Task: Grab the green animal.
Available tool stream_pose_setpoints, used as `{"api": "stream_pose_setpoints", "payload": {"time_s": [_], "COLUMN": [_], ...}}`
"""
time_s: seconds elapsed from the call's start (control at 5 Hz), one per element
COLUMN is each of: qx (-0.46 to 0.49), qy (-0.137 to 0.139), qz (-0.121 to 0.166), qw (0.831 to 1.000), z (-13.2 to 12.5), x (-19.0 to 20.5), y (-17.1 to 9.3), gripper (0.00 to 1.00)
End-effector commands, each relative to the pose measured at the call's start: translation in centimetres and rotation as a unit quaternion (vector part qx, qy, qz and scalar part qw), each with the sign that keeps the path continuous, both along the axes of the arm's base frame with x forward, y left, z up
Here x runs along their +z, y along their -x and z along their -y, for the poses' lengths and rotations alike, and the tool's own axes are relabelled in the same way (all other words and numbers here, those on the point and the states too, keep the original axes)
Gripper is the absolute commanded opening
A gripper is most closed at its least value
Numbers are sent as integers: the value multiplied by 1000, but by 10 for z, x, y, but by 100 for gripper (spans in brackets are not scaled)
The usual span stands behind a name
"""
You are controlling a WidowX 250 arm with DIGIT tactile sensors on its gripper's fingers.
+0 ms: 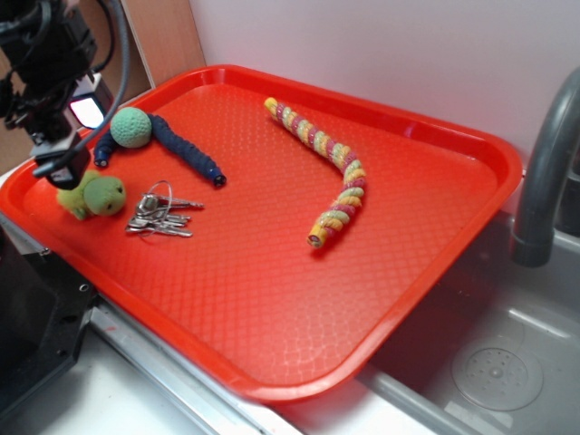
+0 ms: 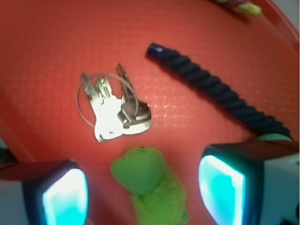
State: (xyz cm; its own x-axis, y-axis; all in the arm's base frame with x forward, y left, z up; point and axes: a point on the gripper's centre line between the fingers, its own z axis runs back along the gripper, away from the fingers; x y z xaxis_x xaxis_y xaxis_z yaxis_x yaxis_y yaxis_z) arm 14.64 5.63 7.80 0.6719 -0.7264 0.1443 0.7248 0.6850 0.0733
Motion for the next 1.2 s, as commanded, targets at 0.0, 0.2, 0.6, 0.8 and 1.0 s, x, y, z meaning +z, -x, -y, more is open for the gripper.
{"api": "stream_pose_setpoints", "payload": {"time_s": [0.0, 0.2, 0.6, 0.8, 1.0], "qx": [-73, -103, -126, -110, -96], "qy": [-5, -5, -3, -12, -15], "qz": [14, 15, 5, -6, -15], "qw": [997, 995, 992, 994, 995], "z": [-18, -21, -24, -23, -24], "x": [-28, -38, -49, -55, -57], "y": [-9, -6, -4, -6, -9], "gripper": [100, 100, 100, 81, 0]}}
